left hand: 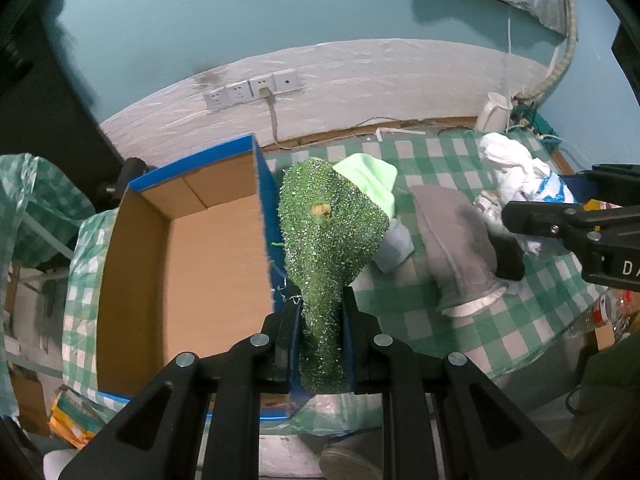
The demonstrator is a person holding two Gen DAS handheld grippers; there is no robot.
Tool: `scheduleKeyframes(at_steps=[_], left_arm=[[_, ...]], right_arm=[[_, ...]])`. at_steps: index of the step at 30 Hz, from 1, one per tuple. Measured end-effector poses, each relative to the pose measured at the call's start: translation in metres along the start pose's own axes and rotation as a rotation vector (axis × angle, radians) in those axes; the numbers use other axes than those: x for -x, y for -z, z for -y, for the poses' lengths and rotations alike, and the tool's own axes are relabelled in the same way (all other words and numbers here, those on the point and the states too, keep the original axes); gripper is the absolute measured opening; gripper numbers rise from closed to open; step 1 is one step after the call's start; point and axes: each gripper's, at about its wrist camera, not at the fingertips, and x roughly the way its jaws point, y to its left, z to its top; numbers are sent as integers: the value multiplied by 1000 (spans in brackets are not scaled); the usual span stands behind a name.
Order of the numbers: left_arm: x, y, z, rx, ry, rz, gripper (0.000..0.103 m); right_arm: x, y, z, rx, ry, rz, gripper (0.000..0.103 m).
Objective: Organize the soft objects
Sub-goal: 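Carry the scrubber and striped sock over the cardboard box with both grippers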
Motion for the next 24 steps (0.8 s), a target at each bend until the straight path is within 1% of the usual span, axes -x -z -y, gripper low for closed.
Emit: scheduleKeyframes(at_steps=[6, 14, 24], left_arm=[[1, 7, -26, 45, -7, 8, 18], [-3, 16, -66, 112, -35, 7, 18], [-18, 33, -112, 198, -62, -25, 18]], right_arm=[[-13, -15, -27, 31, -19, -7, 48], [-30, -35, -68, 82, -57, -24, 48], [-59, -62, -128, 154, -104, -53, 48]])
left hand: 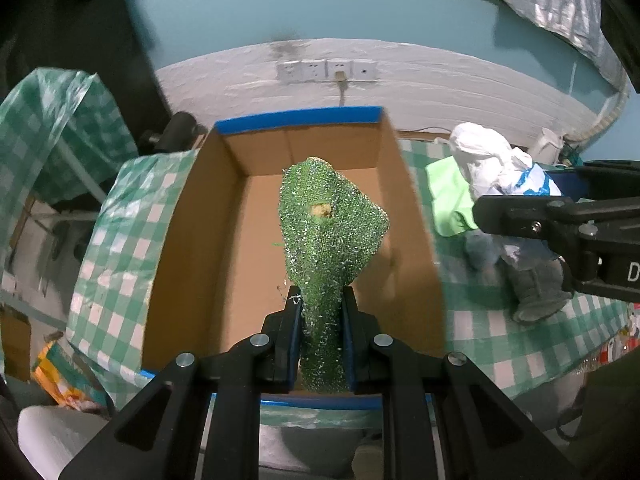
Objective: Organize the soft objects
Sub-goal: 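Carry the scrubber and striped sock over the cardboard box with both grippers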
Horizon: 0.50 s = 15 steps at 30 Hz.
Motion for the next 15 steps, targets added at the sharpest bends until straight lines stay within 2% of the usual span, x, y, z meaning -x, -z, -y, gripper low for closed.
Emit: scheduleKeyframes(at_steps=[10, 15], left_arm=[[-25, 4, -31, 54, -42, -40, 18], [-31, 8, -39, 72, -56, -60, 18]], right_arm=[[-41, -21, -38, 28, -66, -56, 48], [-58, -25, -42, 13, -94, -88, 48]])
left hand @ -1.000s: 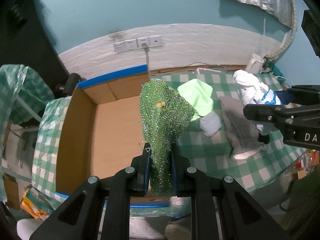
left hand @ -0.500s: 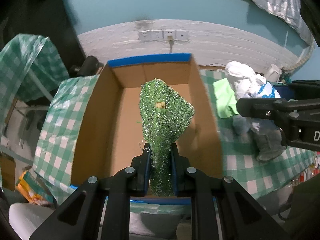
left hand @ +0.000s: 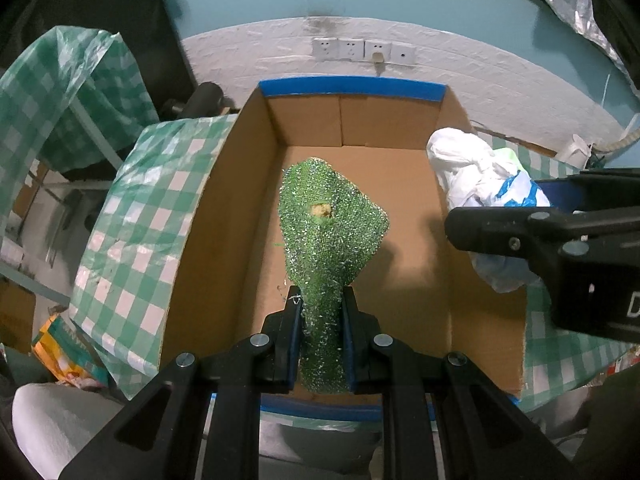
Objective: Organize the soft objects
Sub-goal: 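Carry the scrubber and striped sock over the cardboard box with both grippers, then open both grippers to drop the scrubber and striped sock into the box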
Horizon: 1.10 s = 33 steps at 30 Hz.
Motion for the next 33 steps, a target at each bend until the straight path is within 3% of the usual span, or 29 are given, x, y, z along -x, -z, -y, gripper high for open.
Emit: scheduleKeyframes(at_steps=[5, 9, 14, 28, 33], left_arm=[[-2, -1, -7, 30, -3, -8, 20], [-1, -3, -10, 50, -8, -1, 37], [2, -4, -6, 38, -15, 12, 47], [17, -11, 14, 16, 2, 56, 59], [23, -15, 28, -2, 10, 77, 68]], right_arm=[[-7, 0, -2, 1, -19, -14, 50], [-6, 0, -1, -3, -10, -2, 52], [-3, 2, 4, -18, 15, 11, 70], [21, 16, 33, -68, 38, 57, 75], [31, 25, 47, -86, 50, 64, 75]])
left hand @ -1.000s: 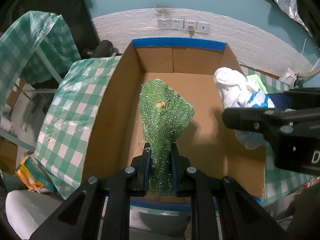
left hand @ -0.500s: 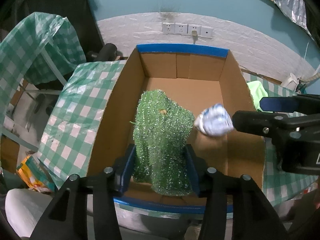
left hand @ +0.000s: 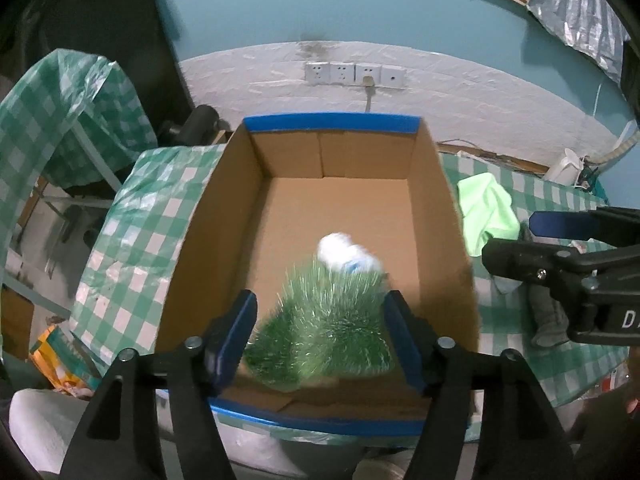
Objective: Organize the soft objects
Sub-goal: 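Open both grippers to drop the scrubber and striped sock into the box, then move both grippers back over the grey hat and plastic bundle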
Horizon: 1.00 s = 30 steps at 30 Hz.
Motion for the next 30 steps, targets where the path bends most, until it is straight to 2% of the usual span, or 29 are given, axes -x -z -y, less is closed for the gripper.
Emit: scheduleKeyframes(at_steps=[13, 15, 30], left_arm=[[8, -4, 37, -59, 23, 6, 72], [10, -4, 43, -69, 28, 10, 76], [14, -1, 93, -145, 50, 1, 80]], right_arm=[[28, 23, 46, -64, 33, 25, 76], [32, 26, 52, -75, 37, 28, 76], [59, 60, 103, -152, 88, 54, 76]])
